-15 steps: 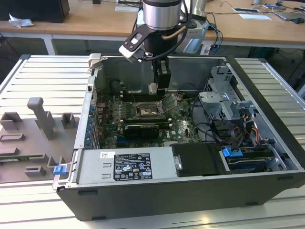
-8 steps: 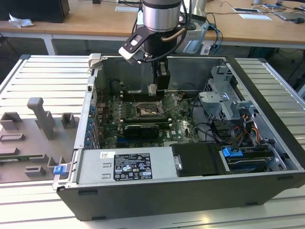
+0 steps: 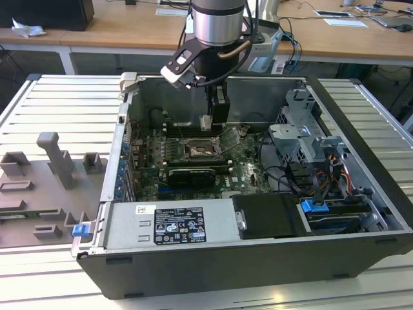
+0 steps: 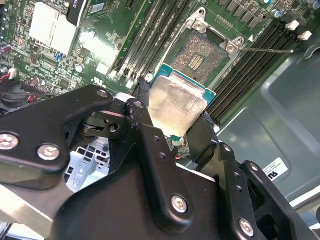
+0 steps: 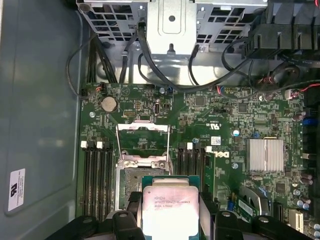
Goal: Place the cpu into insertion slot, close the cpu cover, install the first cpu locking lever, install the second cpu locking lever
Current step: 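Place the cpu into insertion slot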
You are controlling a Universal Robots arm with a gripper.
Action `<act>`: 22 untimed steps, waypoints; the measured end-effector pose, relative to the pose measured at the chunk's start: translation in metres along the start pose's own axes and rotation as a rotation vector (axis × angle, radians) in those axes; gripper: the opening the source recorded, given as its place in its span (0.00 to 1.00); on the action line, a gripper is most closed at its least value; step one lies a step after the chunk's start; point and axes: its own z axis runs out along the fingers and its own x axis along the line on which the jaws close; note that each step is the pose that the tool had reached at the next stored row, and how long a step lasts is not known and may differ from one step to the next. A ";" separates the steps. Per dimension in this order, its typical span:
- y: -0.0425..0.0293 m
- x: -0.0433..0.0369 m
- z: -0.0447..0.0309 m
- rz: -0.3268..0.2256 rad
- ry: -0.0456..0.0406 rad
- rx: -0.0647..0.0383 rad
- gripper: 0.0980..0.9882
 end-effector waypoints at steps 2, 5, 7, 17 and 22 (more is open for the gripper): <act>-0.0001 0.0000 0.0007 0.000 0.0000 0.000 0.50; -0.0001 -0.0001 0.0015 0.000 -0.0002 0.000 0.50; -0.0002 0.0000 0.0024 0.000 -0.0001 0.000 0.50; -0.0007 -0.0001 0.0076 0.000 -0.0004 0.000 0.50; -0.0016 0.0011 0.0134 0.000 -0.0004 0.000 0.50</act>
